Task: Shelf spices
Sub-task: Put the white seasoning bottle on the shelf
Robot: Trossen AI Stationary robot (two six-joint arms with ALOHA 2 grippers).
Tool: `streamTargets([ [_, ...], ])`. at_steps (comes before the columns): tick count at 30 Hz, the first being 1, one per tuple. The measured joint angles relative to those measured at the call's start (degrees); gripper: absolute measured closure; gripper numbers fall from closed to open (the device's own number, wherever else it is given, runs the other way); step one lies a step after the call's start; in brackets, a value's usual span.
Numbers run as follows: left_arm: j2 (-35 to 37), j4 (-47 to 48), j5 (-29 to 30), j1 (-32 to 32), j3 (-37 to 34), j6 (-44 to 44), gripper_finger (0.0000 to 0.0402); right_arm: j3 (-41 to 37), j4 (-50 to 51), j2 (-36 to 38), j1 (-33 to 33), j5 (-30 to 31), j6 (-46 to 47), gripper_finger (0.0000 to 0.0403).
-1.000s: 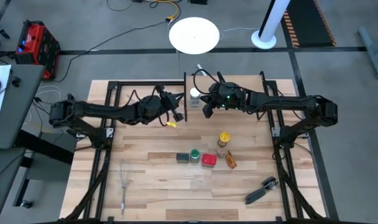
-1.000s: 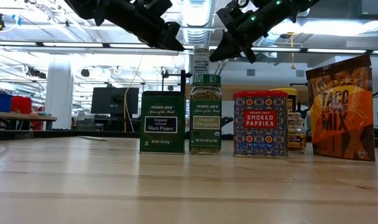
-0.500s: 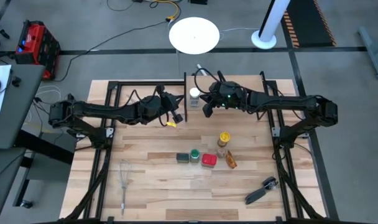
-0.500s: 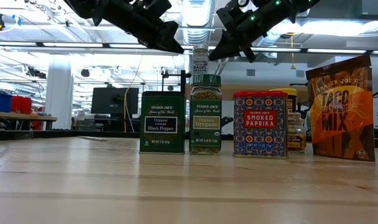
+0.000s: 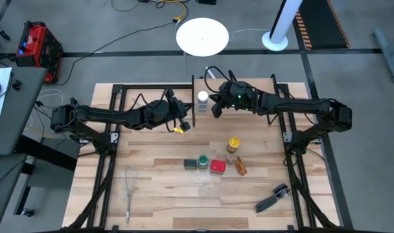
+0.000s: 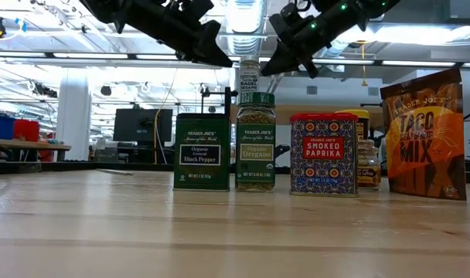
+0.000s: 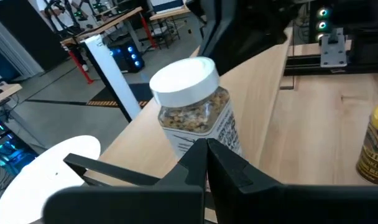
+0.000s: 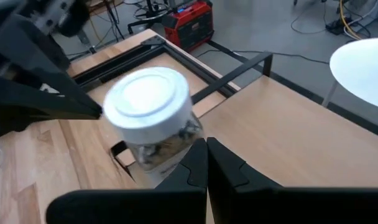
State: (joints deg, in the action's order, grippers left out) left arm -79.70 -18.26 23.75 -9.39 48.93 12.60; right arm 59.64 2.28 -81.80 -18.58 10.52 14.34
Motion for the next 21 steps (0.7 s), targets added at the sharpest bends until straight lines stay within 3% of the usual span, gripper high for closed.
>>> streamTargets([
  [21,-1.99,-1.88,-0.20,-0.11,0.02,-0.48,0.0401,0.00,-2.30,-0.04,0.16,0.00,-1.52,0.0400],
])
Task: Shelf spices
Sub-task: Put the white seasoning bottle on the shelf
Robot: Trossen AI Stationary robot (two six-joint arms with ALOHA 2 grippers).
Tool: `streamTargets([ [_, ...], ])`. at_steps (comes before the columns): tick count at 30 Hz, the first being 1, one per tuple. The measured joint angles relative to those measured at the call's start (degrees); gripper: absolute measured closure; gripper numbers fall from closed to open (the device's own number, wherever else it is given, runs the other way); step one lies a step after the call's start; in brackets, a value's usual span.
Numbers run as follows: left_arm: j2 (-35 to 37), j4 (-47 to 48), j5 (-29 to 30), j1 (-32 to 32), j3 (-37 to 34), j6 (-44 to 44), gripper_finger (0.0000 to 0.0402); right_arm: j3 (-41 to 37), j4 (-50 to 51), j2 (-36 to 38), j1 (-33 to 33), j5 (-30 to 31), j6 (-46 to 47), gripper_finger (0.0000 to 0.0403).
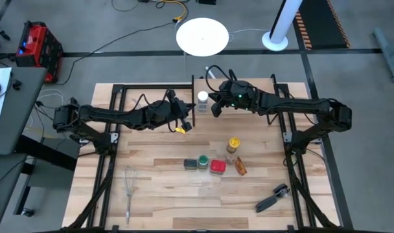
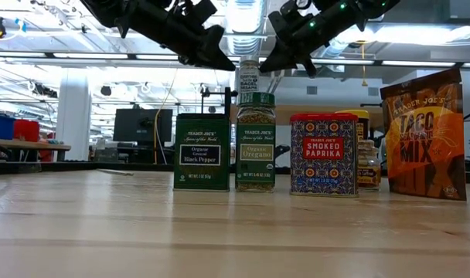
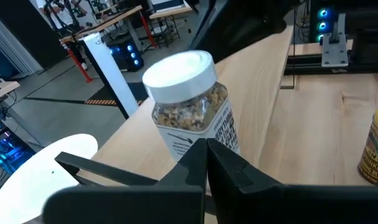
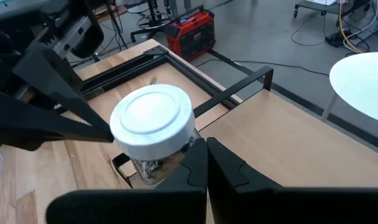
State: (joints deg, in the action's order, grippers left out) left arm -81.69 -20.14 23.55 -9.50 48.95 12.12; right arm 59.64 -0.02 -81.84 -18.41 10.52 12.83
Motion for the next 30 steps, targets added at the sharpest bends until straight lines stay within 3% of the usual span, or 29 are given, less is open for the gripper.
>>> streamTargets([
  [30,0.00,0.10,-2.00,1.26,0.00,-1.44,0.0401,0.00,-3.46,-0.02,0.00,-0.24,-1.47,0.0400],
])
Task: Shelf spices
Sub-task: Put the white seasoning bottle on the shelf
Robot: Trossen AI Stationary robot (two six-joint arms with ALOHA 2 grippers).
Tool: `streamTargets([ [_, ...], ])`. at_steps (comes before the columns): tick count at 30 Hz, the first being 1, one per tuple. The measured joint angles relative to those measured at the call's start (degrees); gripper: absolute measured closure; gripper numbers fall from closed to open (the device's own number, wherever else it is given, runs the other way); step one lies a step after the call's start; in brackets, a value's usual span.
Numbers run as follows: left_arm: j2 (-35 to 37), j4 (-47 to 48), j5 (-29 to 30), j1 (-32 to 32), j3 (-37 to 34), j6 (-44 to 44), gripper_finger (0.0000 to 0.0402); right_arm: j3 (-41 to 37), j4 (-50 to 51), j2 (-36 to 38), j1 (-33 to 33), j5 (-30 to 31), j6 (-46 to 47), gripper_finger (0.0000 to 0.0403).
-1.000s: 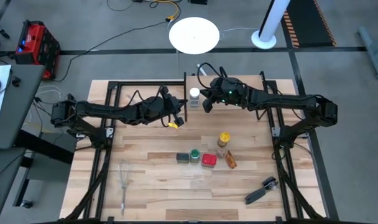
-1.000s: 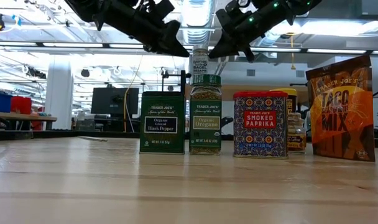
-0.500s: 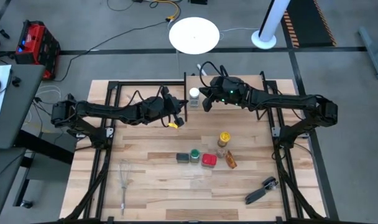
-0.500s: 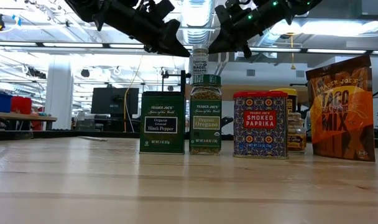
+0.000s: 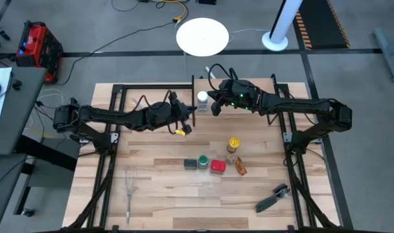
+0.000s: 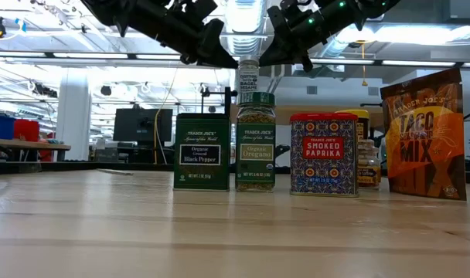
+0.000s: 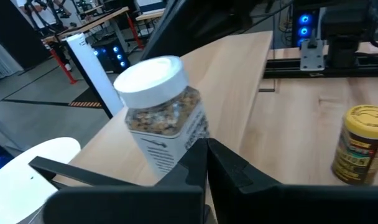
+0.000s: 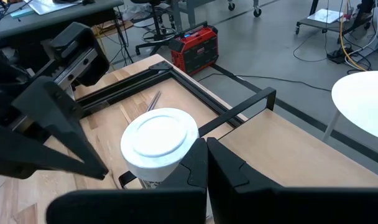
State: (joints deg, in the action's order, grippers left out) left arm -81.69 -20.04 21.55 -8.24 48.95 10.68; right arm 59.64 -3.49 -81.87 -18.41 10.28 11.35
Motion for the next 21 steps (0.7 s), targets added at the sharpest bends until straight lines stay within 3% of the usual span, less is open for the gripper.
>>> streamTargets([
  [12,0.02,0.10,10.01,2.27,0.00,4.03,0.0401,0.00,0.22,0.00,0.37,-0.04,-2.22,0.0400],
  [21,0.04,0.43,10.55,2.50,0.00,4.52,0.0401,0.00,1.79,0.00,0.33,0.08,-1.08,0.0400],
])
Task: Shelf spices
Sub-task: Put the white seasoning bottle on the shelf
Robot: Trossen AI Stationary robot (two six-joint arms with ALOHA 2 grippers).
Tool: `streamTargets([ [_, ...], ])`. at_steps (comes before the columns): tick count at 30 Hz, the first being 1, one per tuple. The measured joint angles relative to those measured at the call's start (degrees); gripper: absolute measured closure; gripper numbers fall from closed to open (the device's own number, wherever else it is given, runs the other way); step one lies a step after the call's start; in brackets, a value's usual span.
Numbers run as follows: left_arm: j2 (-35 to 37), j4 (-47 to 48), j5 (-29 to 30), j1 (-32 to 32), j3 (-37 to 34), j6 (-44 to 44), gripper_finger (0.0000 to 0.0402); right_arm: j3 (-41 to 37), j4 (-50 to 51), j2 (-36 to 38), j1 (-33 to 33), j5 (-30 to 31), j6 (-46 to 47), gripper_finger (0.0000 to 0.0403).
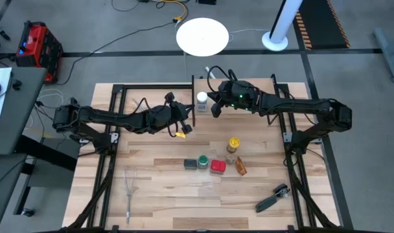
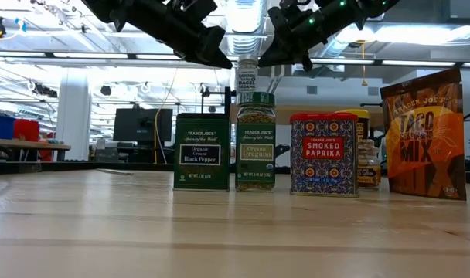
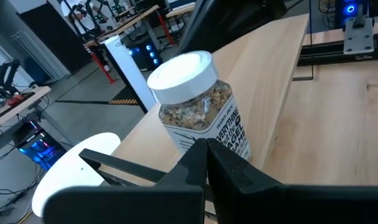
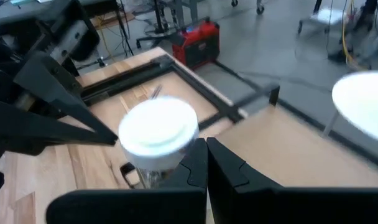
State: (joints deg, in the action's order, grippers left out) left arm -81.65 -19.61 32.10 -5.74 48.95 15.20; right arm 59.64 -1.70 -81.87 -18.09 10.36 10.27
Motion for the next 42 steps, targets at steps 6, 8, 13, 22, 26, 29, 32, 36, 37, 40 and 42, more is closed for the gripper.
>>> streamTargets([
  [6,0.39,2.23,0.13,-0.18,0.00,0.03,0.0401,-0.02,6.58,0.00,0.26,0.22,4.04,0.0400],
  [8,0.39,2.27,0.11,-0.22,0.00,0.03,0.0401,-0.02,6.82,0.00,0.60,0.27,4.53,0.0400],
  [13,0.39,2.22,-0.16,-0.24,0.00,0.03,0.0401,-0.02,3.66,0.01,1.31,0.22,3.91,0.0400],
  [22,0.39,2.20,-0.76,-0.24,0.00,0.05,0.0401,-0.02,1.16,0.02,1.48,0.21,2.72,0.0400],
  [26,0.39,2.18,-0.80,-0.24,0.00,0.05,0.0401,-0.02,1.05,0.02,1.07,0.21,2.70,0.0400],
  [29,0.39,2.18,-1.55,-0.24,0.00,0.05,0.0401,-0.02,1.04,0.02,0.84,0.21,2.72,0.0400],
  [32,0.39,2.16,-1.66,-0.33,0.00,0.61,0.0401,-0.02,2.13,0.02,0.58,0.19,3.19,0.0400],
  [36,0.39,2.09,-1.94,-0.85,0.00,0.68,0.0401,-0.02,4.75,0.02,1.18,0.20,4.73,0.0400],
  [37,0.39,2.09,-2.60,-1.28,0.00,0.68,0.0401,-0.02,4.80,0.02,1.30,0.19,4.73,0.0400],
  [40,0.04,2.17,-6.26,-2.74,-0.01,0.17,0.0401,-0.02,4.44,0.02,1.97,0.19,4.73,0.0400],
  [42,0.04,2.27,-6.40,-3.27,-0.04,-0.54,0.0401,-0.02,4.31,0.02,2.02,0.19,4.73,0.0400],
])
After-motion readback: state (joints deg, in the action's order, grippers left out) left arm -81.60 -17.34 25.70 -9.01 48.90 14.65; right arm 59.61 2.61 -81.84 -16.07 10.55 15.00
